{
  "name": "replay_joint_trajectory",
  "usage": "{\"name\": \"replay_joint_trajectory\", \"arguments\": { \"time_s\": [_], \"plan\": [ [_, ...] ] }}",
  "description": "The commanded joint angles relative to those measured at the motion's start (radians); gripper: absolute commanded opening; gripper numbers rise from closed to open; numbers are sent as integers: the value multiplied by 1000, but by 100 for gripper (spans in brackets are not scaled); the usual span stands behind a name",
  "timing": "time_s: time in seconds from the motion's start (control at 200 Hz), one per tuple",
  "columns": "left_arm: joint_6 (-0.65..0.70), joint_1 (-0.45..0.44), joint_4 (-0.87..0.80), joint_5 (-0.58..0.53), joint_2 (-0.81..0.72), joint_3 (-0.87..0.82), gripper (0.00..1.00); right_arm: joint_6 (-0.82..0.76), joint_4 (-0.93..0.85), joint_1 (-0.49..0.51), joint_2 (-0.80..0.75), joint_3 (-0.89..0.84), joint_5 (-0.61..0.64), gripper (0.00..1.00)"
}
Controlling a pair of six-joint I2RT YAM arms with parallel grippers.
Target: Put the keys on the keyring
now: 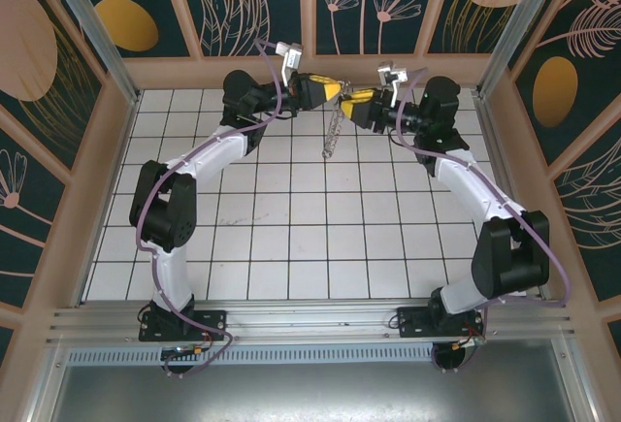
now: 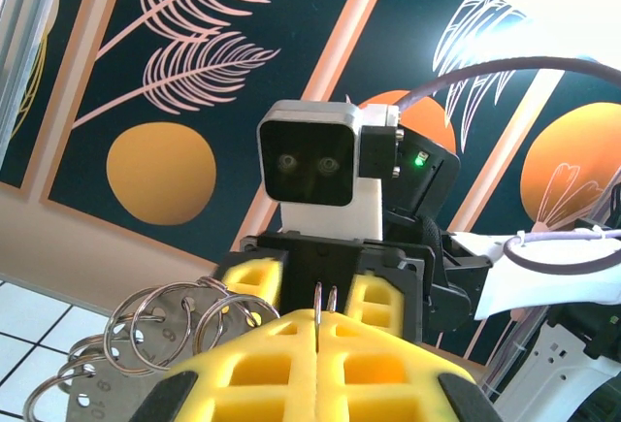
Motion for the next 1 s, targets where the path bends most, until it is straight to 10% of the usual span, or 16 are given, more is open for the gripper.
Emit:
{"name": "replay_joint_trajectory", "arguments": {
  "time_s": [0.0, 0.996],
  "plan": [
    [-17, -5, 71, -20, -49, -3, 0, 11, 51, 11, 5, 35, -20, 10],
    [-153, -9, 274, -155, -46, -65, 0, -31, -36, 123, 54, 26, -4, 0]
  ]
}}
